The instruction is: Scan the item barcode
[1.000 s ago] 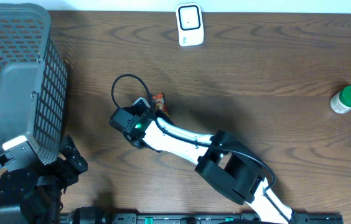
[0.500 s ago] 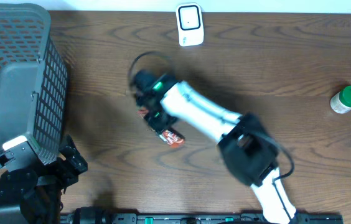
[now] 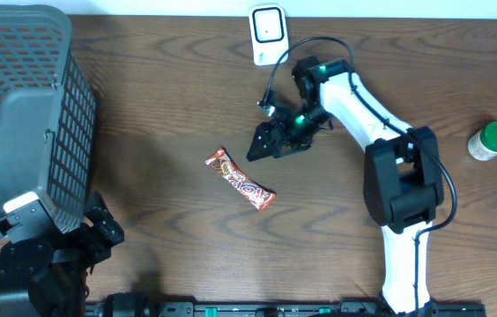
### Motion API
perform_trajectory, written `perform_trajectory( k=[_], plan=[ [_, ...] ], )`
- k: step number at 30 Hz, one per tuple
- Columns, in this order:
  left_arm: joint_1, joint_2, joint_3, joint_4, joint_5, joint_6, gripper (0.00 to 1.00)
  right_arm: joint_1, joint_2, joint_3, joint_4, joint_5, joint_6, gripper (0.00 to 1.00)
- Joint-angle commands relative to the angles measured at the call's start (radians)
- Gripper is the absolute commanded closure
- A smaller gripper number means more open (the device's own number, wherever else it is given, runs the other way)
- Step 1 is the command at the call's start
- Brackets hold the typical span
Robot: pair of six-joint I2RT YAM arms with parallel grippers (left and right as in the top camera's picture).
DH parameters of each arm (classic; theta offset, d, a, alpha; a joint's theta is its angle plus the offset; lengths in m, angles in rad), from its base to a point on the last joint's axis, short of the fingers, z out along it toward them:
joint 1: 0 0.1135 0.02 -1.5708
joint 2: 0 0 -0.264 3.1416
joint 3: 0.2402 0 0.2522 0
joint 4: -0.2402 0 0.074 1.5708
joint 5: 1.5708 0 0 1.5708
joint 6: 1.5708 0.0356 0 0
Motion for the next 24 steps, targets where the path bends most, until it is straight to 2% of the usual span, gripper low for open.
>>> perform_trajectory(
  k=[1, 4, 6, 10, 18, 24],
  plan=[
    [0.005, -0.002, 0.000, 0.004, -0.008, 0.001, 0.02, 0.094, -0.066, 0.060, 0.000, 0.203, 0.023, 0.01],
    [0.005, -0.002, 0.000, 0.004, -0.008, 0.001, 0.02, 0.184, -0.082, 0.063, 0.030, 0.396, 0.027, 0.01],
    [0.005, -0.002, 0.000, 0.004, -0.008, 0.001, 0.02, 0.230, -0.079, 0.062, 0.035, 0.447, 0.022, 0.01],
    [0.005, -0.002, 0.000, 0.004, -0.008, 0.001, 0.02, 0.261, -0.043, 0.057, 0.004, 0.269, -0.129, 0.01],
    [0.005, -0.002, 0.000, 0.004, -0.008, 0.001, 0.02, 0.232, 0.034, 0.056, 0.035, 0.291, -0.169, 0.01],
    [0.005, -0.002, 0.000, 0.004, -0.008, 0.001, 0.02, 0.229, 0.115, 0.056, 0.026, 0.214, -0.187, 0.07]
  ],
)
